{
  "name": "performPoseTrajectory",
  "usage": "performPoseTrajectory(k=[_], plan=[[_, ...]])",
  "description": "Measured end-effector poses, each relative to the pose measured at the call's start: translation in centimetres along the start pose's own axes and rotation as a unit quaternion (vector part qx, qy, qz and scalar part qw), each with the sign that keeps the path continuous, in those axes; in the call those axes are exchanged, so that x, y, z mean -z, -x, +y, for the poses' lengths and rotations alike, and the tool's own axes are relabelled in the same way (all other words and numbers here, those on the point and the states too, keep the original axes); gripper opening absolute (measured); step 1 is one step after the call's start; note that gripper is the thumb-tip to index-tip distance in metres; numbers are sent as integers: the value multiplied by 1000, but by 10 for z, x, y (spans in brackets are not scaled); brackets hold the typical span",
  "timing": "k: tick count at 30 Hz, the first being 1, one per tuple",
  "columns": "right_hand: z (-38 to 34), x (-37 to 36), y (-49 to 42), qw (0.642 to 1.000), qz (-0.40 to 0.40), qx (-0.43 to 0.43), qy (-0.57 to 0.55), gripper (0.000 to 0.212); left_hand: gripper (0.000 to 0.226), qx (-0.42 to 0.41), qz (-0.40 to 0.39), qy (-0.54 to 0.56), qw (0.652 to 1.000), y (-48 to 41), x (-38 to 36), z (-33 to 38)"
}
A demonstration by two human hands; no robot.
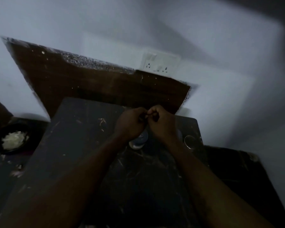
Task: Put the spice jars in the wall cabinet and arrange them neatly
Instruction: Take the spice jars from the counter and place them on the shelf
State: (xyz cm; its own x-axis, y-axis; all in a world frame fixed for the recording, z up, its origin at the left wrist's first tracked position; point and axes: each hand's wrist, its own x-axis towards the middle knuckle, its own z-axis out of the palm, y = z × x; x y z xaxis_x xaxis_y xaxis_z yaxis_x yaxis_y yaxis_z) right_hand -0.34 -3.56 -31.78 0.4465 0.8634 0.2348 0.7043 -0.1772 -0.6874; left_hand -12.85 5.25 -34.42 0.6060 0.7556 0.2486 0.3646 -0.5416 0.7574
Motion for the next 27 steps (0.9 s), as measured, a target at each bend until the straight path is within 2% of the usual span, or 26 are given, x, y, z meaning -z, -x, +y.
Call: performPoseTrajectory(k=[3,6,9,11,16,18,20,22,24,27], plan=[[20,-21,16,996,-58,-62,29,23,16,70,-45,-29,996,19,-16,-32],[41,-36,25,978,-132,-138,85,38,13,141,-108,-47,983,33,-33,-59],[65,-52,28,959,-183,-181,122,61,44,183,-167,-74,966,45,-49,-77],[78,-63,28,952,-196,-200,119,76,55,183,-188,-62,963,51,-59,-82],[102,-88,20,946,-219,-218,94,111,72,183,-158,-59,969,45,-79,-80],[112,-97,17,943,-231,-216,97,118,77,196,-154,-62,967,40,-84,-79],[120,-104,17,945,-237,-206,90,119,69,206,-139,-62,967,38,-90,-79],[125,-107,18,954,-223,-185,74,109,60,210,-120,-61,968,39,-92,-79],[127,-104,19,960,-216,-172,54,99,57,209,-111,-66,969,40,-91,-80],[128,-87,23,966,-201,-164,-2,96,57,198,-107,-55,973,41,-83,-79]])
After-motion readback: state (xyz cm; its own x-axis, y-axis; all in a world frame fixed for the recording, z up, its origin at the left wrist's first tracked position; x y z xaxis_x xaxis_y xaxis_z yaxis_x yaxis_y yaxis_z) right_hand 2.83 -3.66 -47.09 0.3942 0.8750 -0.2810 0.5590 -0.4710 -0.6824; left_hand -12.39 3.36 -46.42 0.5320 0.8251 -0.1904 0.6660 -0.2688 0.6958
